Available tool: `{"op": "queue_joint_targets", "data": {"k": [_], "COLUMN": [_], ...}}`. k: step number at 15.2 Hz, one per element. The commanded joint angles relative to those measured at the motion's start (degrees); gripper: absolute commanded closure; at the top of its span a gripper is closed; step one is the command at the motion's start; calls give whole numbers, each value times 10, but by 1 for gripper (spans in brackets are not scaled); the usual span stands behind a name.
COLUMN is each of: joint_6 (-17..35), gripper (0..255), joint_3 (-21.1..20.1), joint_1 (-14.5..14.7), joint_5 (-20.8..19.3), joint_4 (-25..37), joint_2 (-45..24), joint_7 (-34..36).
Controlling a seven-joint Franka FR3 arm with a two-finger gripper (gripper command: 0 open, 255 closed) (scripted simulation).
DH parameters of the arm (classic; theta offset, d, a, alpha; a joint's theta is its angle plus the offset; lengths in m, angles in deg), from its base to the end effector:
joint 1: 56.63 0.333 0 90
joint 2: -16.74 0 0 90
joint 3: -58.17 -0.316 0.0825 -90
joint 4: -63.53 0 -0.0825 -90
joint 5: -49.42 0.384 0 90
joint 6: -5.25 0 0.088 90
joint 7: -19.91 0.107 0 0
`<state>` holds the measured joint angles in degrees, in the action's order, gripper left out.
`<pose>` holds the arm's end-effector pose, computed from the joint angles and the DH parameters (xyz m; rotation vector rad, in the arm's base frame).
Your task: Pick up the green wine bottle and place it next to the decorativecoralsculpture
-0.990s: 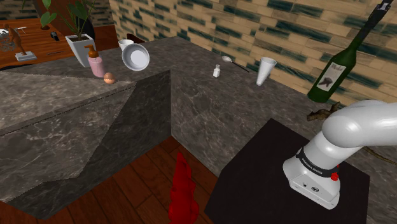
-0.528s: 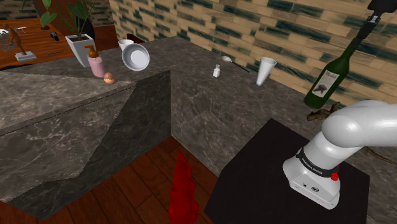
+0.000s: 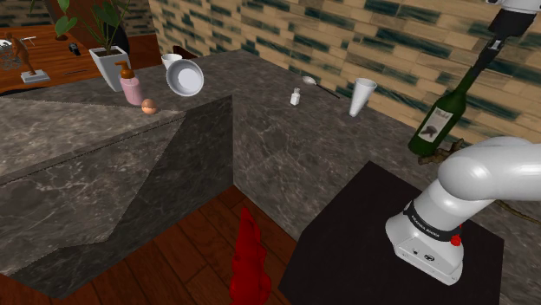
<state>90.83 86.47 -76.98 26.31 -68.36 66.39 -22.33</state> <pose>0.1331 -0.3000 0.5877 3.1233 0.0283 -0.0455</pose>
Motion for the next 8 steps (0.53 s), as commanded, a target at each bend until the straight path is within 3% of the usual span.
{"op": "queue_joint_targets", "data": {"k": [1, 8], "joint_6": [14, 60], "gripper": [255, 255], "joint_3": [5, 22], "joint_1": [-1, -8], "joint_5": [-4, -20], "joint_4": [-15, -73], "joint_2": [2, 14], "joint_7": [1, 7]}}
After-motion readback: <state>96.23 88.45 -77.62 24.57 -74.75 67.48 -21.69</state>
